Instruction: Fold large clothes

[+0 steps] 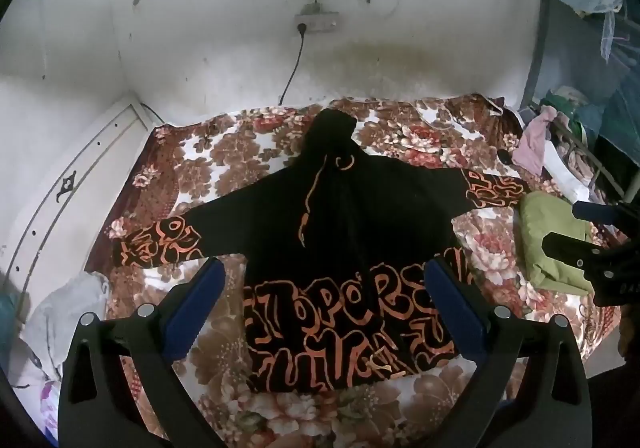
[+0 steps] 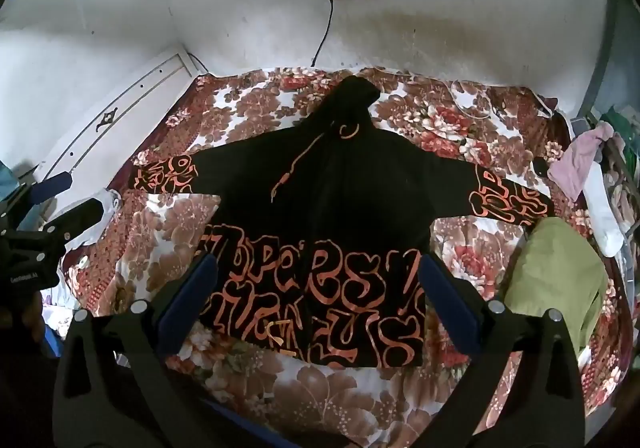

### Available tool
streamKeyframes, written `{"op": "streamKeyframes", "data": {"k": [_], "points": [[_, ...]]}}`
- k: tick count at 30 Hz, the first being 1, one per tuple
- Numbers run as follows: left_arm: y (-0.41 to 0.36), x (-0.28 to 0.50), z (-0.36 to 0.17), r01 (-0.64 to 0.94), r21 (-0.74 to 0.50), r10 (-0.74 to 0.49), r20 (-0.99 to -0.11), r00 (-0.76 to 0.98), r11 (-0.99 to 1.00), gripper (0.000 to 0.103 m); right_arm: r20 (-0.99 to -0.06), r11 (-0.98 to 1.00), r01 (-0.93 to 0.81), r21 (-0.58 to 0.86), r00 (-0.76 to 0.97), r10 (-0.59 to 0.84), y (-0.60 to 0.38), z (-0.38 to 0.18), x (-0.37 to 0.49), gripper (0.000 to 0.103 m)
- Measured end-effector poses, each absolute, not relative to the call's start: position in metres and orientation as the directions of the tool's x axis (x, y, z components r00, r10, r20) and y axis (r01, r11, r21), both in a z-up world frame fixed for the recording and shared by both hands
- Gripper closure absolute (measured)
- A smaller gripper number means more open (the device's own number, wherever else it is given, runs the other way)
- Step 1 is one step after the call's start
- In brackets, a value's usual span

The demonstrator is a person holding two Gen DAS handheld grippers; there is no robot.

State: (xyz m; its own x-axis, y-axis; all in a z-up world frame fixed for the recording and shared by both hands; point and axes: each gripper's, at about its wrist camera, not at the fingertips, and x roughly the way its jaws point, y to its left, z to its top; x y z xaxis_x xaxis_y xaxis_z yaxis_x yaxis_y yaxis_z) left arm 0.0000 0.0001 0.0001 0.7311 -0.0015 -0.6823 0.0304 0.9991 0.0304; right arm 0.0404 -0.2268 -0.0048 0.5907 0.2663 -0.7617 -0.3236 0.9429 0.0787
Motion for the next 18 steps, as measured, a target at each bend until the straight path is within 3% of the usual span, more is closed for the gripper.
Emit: {"op": "streamKeyframes", "data": {"k": [1, 18], "points": [[0.0, 0.0, 0.0, 0.028, 0.033, 0.002, -0.681, 0.733, 0.999, 0.005, -0.79, 0.943, -0.322, 0.084, 0.555, 0.259, -0.226, -0.007, 0.043, 0.004], [0.002, -0.007, -0.007, 0.041, 0.008, -0.024, -0.692, 0.721, 0.999, 0.005, -0.771, 0.942, -0.331, 0.063, 0.583, 0.257, -0.227, -0.009, 0.042, 0.005]]}}
